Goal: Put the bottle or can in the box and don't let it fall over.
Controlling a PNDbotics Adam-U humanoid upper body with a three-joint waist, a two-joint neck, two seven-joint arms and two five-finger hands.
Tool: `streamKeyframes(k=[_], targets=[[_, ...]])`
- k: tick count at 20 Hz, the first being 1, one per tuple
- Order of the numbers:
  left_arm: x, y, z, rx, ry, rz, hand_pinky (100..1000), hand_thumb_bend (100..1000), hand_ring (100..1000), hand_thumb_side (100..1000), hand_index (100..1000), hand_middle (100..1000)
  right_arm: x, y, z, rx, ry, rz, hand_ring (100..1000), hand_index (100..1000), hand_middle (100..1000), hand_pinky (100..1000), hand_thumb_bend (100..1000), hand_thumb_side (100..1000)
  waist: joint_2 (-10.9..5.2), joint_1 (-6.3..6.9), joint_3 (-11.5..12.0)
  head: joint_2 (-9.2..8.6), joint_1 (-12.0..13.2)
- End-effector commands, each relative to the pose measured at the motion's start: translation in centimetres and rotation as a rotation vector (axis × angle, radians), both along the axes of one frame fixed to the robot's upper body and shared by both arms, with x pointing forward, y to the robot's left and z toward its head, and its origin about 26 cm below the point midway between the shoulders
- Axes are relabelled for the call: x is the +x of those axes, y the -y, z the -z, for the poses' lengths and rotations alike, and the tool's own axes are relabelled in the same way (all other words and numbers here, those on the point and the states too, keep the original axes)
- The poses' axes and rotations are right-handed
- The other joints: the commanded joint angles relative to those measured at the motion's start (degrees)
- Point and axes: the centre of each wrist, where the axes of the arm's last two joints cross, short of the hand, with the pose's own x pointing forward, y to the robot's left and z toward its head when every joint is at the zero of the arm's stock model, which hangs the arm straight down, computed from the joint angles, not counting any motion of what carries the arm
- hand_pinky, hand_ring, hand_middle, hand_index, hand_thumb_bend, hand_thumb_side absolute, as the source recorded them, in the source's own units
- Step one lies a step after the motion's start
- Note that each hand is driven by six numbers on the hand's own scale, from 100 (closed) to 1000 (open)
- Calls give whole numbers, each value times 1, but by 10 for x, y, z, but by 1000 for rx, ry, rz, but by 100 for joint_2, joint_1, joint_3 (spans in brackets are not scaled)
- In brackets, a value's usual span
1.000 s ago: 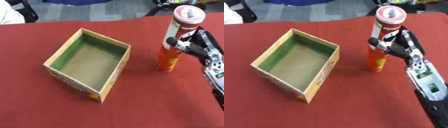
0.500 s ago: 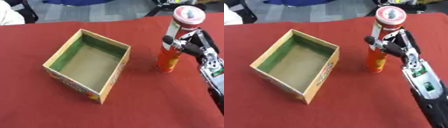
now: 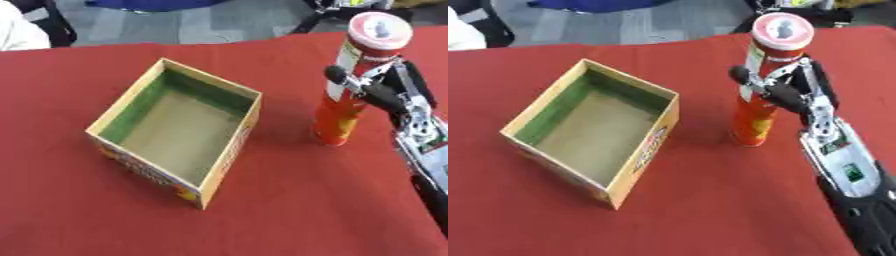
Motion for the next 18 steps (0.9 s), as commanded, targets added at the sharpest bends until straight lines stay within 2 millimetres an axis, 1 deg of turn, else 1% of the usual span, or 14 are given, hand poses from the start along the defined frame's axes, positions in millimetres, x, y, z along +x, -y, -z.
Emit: streamKeyframes(k=[1, 2, 4, 8, 11, 18], targets=[[0, -3, -8, 22, 19, 2, 720, 428, 799, 773, 786, 755, 1, 1, -10, 18, 36, 1, 608, 591, 543, 676, 1000, 541, -74, -10, 6, -62, -7], [0, -3, -8, 22, 19, 2, 720, 428, 799, 773, 786, 755, 1, 0, -10, 22, 40, 0, 589, 548, 504, 675, 1000, 541, -77, -13, 5, -59, -5], [0, -3, -8, 22, 18, 2, 720, 426, 799, 773, 786, 755, 0, 0, -12, 24, 50, -6, 570, 490, 453, 675, 1000, 541, -84, -22, -2, -47, 2], [0, -3, -8, 23, 18, 2, 721, 425, 799, 774, 786, 755, -1, 0, -15, 21, 63, -11, 554, 417, 386, 675, 1000, 541, -99, -33, -8, -37, 9], [0, -4, -8, 23, 17, 0, 721, 424, 799, 774, 787, 755, -1, 1, -16, 22, 64, -9, 548, 404, 371, 673, 1000, 541, -111, -37, -9, -34, 13], [-1, -4, -7, 24, 16, -1, 722, 420, 799, 775, 787, 755, -2, 3, -17, 27, 63, 8, 525, 325, 329, 671, 1000, 546, -121, -48, -26, -8, 26]])
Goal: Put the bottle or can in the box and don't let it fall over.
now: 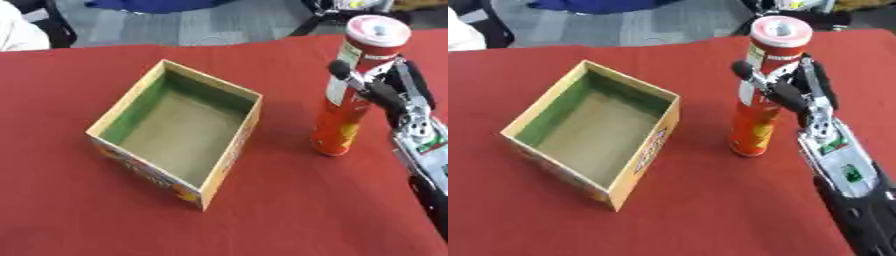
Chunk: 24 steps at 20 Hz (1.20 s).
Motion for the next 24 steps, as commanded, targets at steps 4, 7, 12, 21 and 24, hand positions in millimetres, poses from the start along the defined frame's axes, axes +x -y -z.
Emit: streamKeyframes(k=[4, 7, 12, 21, 24], targets=[[-1, -4, -7, 25, 16, -2, 722, 420, 798, 775, 787, 755, -3, 5, -16, -14, 55, 6, 513, 258, 275, 671, 1000, 541, -114, -7, -8, 8, 29], [-1, -4, -7, 26, 16, -2, 723, 419, 798, 776, 788, 756, -5, 5, -19, -18, 74, 1, 495, 218, 227, 672, 1000, 541, -120, -7, -15, 26, 35], [-1, -5, -7, 27, 15, -2, 723, 418, 798, 777, 788, 756, -8, 5, -23, -19, 105, -4, 494, 213, 218, 673, 1000, 541, -132, -11, -22, 52, 51], [-2, -6, -8, 32, 17, -5, 724, 419, 797, 775, 788, 756, -17, -6, -50, -52, 192, -59, 504, 219, 221, 679, 1000, 541, -190, -22, -19, 83, 61], [-2, -6, -8, 34, 15, -5, 724, 419, 797, 775, 788, 756, -20, -15, -63, -69, 224, -91, 507, 220, 222, 682, 1000, 541, -220, -29, -17, 94, 54]])
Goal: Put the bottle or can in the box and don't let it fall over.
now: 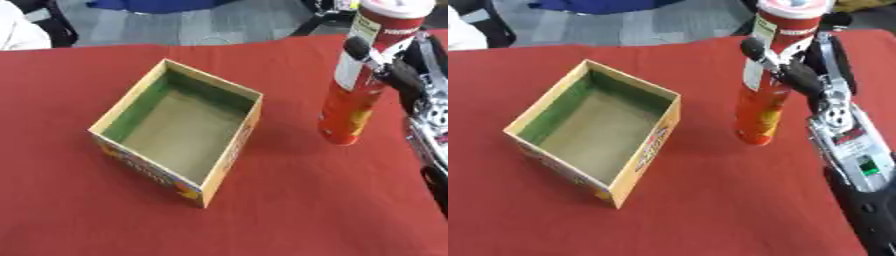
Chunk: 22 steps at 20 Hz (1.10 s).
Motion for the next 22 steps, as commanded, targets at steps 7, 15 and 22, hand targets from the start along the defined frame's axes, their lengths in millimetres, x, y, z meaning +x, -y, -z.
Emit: streamKeyframes(k=[7, 15, 22], targets=[[-1, -6, -9, 38, 17, -2, 724, 421, 796, 774, 788, 756, -8, -34, -55, -76, 134, -126, 511, 223, 224, 689, 1000, 541, -199, -13, 28, 77, -19], [-1, -6, -9, 39, 14, 1, 724, 422, 795, 773, 788, 755, -5, -77, -88, -115, 188, -255, 513, 228, 227, 693, 1000, 541, -263, -20, 68, 111, -42], [0, -6, -9, 41, 15, 5, 724, 424, 794, 772, 788, 754, 4, -116, -109, -121, 197, -348, 514, 238, 235, 692, 1000, 541, -287, -27, 119, 139, -59]])
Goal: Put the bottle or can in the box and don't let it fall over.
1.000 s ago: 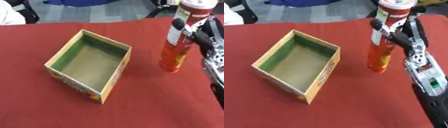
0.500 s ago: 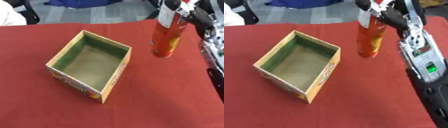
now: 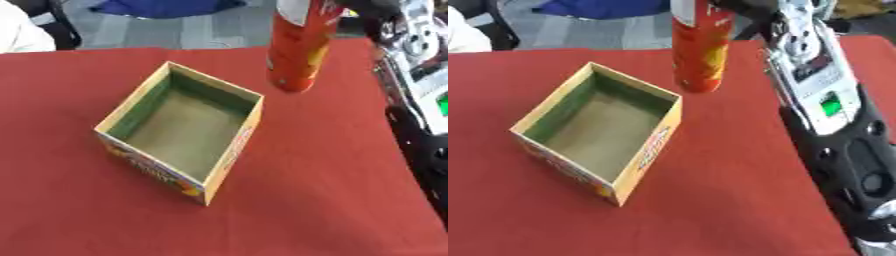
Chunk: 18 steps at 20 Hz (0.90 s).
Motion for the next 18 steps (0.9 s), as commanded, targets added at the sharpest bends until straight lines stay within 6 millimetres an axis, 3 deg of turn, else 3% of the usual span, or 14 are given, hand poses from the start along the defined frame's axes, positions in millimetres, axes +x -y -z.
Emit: streamKeyframes(k=[1, 9, 18], targets=[[0, -5, -10, 38, 15, 3, 724, 424, 794, 772, 788, 754, 3, -13, -11, -1, 16, -25, 514, 238, 235, 692, 1000, 541, -120, 7, 24, 37, -9], [1, -4, -10, 35, 17, 14, 724, 426, 794, 771, 788, 754, 15, -54, -11, 40, -24, -102, 513, 251, 243, 682, 1000, 541, -87, 8, 95, 40, -90], [4, -1, -12, 29, 24, 25, 724, 428, 793, 771, 788, 753, 24, -92, 12, 31, -86, -130, 513, 282, 280, 673, 1000, 541, -22, 8, 160, -2, -167]])
